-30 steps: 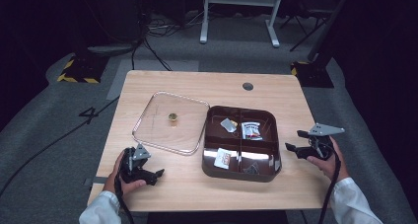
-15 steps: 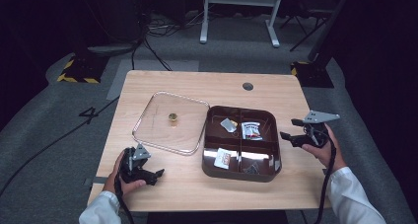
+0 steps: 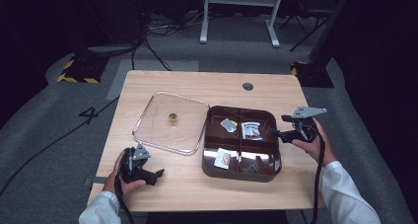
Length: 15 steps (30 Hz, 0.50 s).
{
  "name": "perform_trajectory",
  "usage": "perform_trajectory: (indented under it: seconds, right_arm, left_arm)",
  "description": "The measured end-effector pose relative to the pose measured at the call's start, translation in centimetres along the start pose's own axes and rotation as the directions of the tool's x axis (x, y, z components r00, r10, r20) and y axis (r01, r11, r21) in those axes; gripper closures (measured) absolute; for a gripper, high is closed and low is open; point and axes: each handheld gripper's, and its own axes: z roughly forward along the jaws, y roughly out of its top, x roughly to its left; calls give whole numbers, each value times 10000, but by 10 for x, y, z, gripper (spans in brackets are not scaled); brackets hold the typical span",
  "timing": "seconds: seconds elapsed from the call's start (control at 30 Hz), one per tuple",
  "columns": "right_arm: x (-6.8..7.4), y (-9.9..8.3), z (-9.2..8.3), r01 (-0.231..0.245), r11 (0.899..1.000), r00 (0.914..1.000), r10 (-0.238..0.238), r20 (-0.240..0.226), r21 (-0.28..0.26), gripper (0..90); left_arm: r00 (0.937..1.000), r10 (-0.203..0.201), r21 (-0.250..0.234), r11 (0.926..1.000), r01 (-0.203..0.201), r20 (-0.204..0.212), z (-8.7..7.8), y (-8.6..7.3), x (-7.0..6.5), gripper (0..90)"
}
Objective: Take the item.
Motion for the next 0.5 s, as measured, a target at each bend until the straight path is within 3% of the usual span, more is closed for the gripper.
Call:
perform_trajectory:
  seconds: [0.5]
  right_arm:
    - [7, 19, 30, 239, 9987, 9994, -227, -270, 447, 240]
  left_arm:
    - [10000, -1, -3, 10000, 1, 2, 0, 0, 0, 1]
